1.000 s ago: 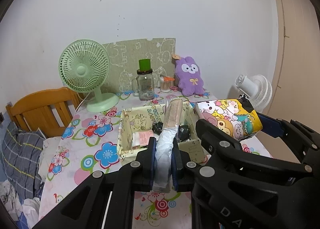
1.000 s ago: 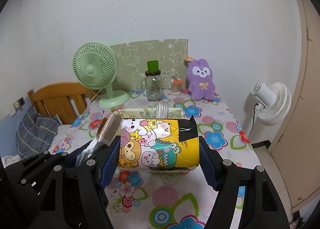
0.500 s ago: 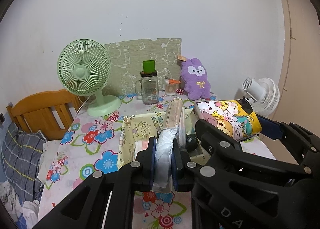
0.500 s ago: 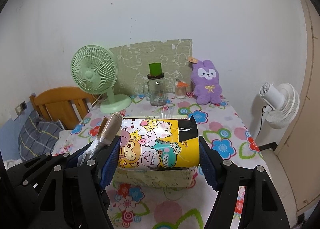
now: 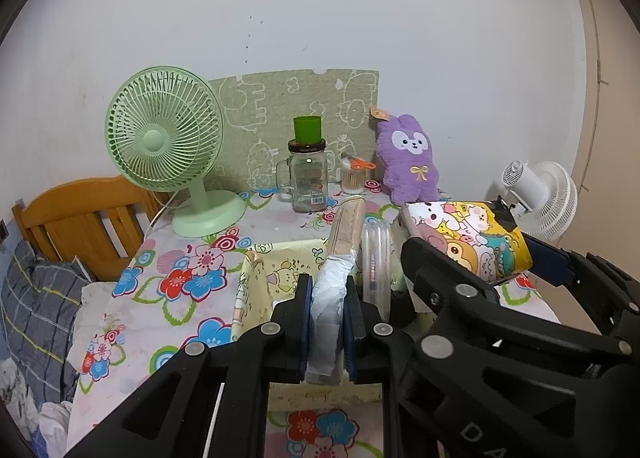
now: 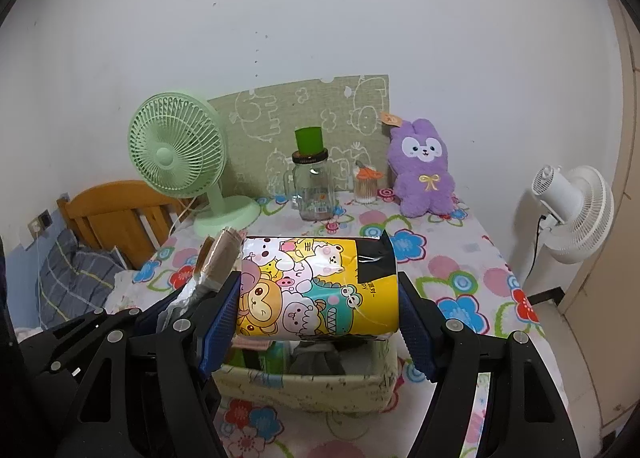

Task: Organize soft objects
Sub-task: 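Carry the white roll and yellow snack pack over the basket with both tools, then lower the roll and snack pack into the basket and open both tools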

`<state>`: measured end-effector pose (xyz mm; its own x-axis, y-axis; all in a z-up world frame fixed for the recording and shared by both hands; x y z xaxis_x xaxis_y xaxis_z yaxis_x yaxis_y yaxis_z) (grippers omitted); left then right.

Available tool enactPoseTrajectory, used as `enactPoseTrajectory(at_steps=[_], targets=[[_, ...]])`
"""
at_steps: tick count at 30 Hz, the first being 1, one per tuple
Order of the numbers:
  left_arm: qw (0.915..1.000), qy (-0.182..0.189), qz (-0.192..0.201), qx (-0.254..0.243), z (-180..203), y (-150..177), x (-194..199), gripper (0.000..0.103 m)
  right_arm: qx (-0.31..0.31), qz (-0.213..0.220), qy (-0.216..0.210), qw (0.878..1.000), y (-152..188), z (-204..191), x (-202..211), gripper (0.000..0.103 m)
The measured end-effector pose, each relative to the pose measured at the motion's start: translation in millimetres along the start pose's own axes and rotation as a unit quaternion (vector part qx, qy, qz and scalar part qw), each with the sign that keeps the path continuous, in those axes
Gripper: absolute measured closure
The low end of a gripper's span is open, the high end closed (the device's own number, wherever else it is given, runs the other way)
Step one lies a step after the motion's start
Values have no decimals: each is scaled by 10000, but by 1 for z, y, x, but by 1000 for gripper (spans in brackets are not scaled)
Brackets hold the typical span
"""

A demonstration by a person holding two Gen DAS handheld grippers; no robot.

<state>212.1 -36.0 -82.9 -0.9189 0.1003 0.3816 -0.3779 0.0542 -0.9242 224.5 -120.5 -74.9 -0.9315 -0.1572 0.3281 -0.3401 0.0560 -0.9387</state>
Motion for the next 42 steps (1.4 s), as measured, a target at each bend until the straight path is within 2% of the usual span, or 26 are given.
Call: enactPoseTrajectory(at_steps=[15,16,18,19,21,25,28,38,42], targets=[[9998,70,-127,158,-1,12,-48,90,-57,-145,38,9999,11,13,-44,28],[9997,75,-186,166,-1,14,-51,88,-64,-178,63,9998,13,14,-48,28],[9994,61,-286,157,-3,20,-55,76,-101,-245,72,9996,19,15,-54,28],[9995,32,-292,144,-4,21,-56,66,-110,-279,39,9995,22,14,-56,28],[9995,-62,-273,127,-7,23,-55,63,-111,-320,-17,9994,26,12,-59,28],[9991,-2,-405,150,-11,28,-59,41,-26,-330,-59,9994,28,7,-64,29],[9987,-56,-490,89,-14,32,-61,33,39,-314,-90,9995,30,4,-67,29],[9973,-156,-695,-189,-24,44,-54,30,236,-399,-195,9987,40,-12,-78,27],[9970,-91,-724,-241,-23,47,-49,28,241,-380,-229,9987,43,-17,-78,19]])
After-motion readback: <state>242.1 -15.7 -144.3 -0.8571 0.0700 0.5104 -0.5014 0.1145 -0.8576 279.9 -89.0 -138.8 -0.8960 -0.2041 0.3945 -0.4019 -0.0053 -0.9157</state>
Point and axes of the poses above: each gripper's, at about its wrist camera, not at the fingertips, and x roughly against the way its jaws point, z to its right, y to its underside, the point moved 9 cm from there along -x, roughly the way its jaws point, and after that the axes turned 11 degrees about z, right-handed, at the moved point
